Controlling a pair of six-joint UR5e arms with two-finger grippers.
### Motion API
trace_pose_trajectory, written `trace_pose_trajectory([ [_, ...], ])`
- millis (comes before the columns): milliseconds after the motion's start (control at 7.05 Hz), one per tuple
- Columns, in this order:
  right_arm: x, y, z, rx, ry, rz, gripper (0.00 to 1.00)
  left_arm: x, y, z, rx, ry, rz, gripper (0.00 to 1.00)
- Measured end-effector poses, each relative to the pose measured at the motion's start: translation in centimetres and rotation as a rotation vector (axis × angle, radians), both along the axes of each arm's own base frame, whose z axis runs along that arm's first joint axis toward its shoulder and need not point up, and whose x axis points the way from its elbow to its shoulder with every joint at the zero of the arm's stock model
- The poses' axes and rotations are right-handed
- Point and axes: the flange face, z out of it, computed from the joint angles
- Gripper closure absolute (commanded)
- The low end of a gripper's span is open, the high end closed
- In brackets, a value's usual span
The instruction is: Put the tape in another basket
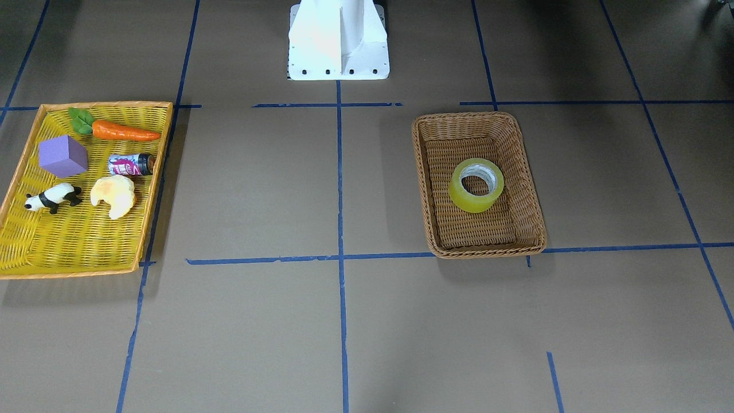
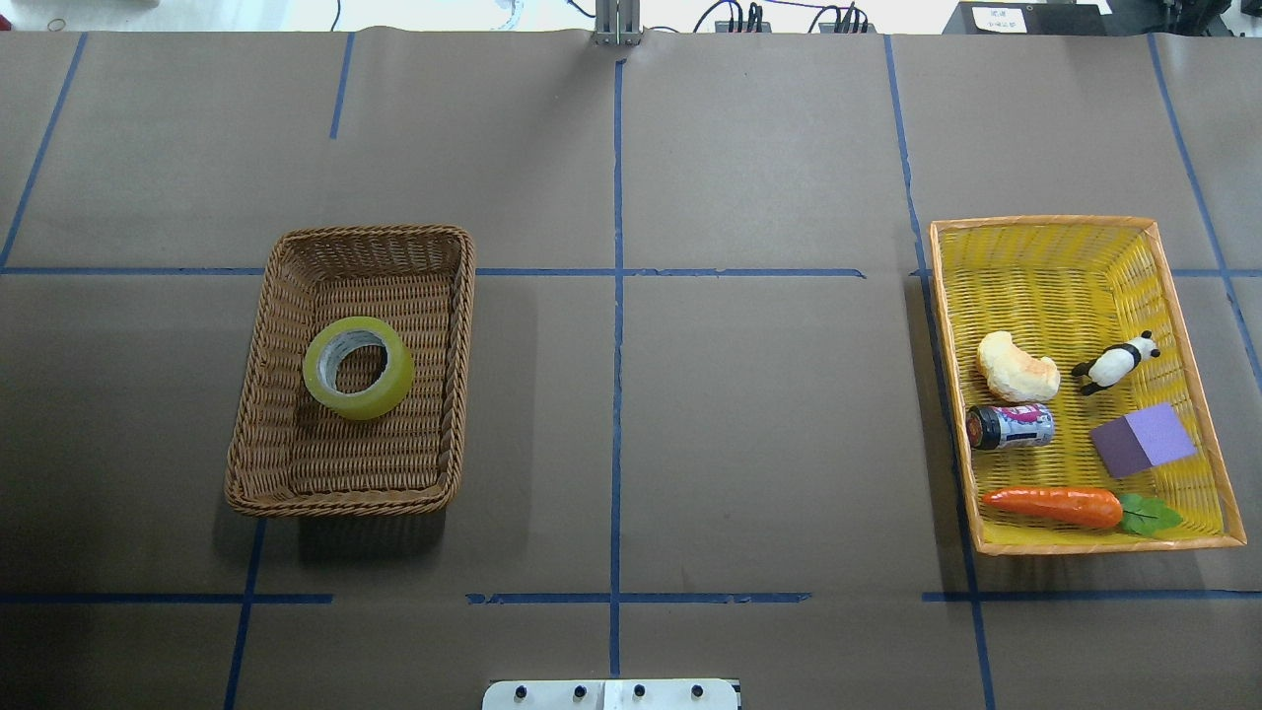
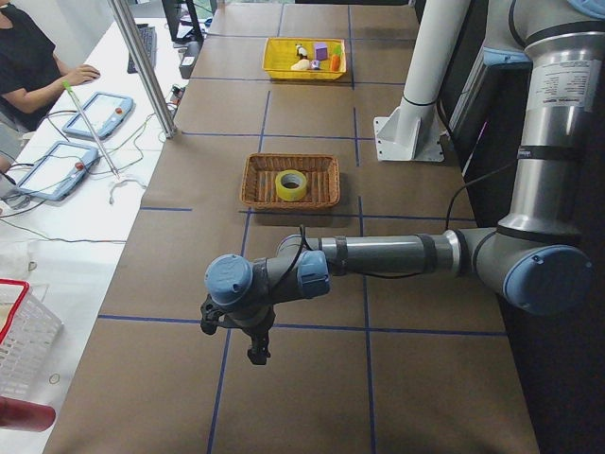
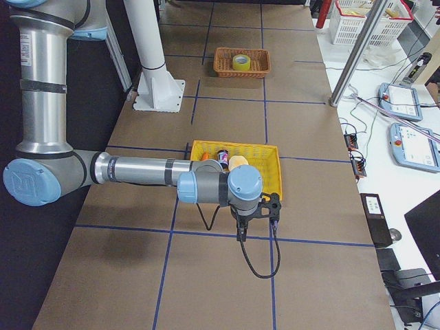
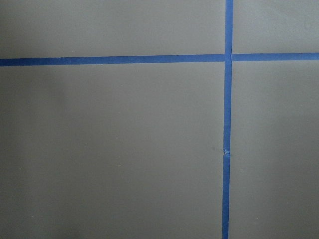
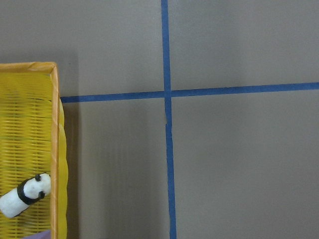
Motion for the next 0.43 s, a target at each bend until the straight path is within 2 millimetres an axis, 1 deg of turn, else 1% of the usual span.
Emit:
trace_pose_trajectory([
  [426,-0.01,0.06,0.04,0.002,-0.002,-0.001,0.00,0.05,-0.10,0.04,0.010,-0.001,0.001,0.00],
])
